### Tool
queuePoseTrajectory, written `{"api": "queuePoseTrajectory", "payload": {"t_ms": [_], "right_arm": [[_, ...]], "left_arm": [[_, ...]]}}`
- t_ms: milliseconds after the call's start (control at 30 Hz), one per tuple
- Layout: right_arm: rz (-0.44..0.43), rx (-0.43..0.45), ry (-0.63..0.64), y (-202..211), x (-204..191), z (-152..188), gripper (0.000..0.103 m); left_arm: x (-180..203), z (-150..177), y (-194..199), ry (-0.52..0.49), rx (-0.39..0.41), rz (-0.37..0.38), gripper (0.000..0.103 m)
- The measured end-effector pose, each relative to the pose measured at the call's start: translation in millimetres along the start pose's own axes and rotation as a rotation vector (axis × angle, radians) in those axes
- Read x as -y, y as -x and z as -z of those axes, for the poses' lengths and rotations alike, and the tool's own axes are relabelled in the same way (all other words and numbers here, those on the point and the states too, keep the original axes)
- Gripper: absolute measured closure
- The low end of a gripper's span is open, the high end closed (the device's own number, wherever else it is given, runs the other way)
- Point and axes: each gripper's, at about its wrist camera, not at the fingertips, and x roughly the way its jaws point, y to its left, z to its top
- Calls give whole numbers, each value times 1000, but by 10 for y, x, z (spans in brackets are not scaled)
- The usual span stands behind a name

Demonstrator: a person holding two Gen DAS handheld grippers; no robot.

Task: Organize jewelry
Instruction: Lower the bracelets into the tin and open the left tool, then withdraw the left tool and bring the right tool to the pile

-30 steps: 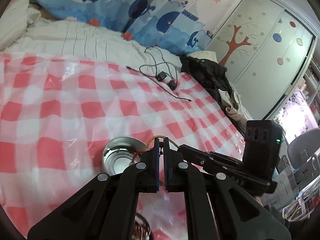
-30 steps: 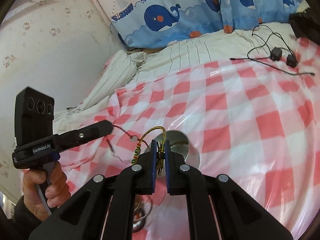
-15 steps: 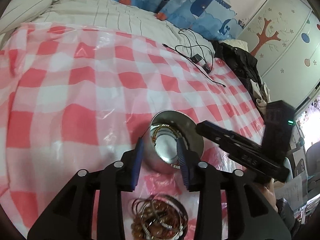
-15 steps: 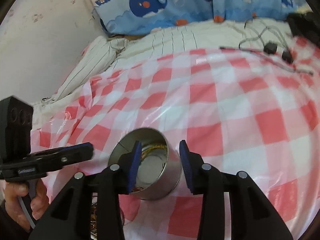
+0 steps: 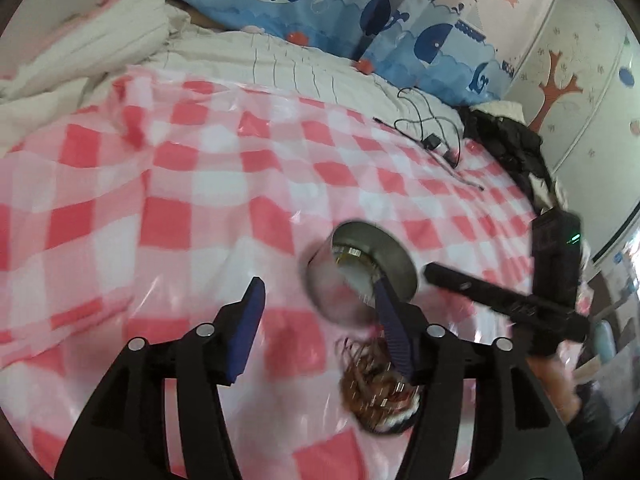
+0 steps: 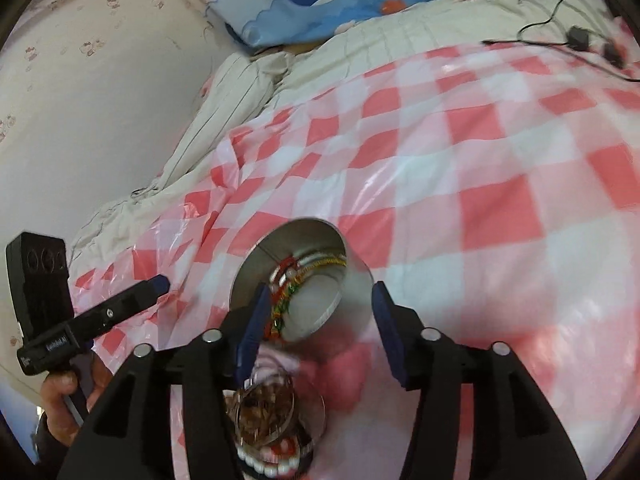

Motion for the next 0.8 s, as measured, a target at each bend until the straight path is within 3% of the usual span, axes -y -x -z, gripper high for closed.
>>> {"api": "queuePoseTrajectory", "payload": {"t_ms": [133, 333, 567, 800], "right_arm": [[70, 9, 79, 311, -206, 408, 38], [130, 24, 89, 589, -227, 942, 38], [114, 18, 93, 530, -242, 962, 37], [122, 6, 106, 458, -257, 968, 37]], "left_arm": [[150, 345, 108, -55, -10, -51, 44], [379, 762, 166, -118, -38, -73, 44], [627, 823, 124, -245, -19, -156, 40], [671, 799, 109, -299, -7, -226, 33]]}}
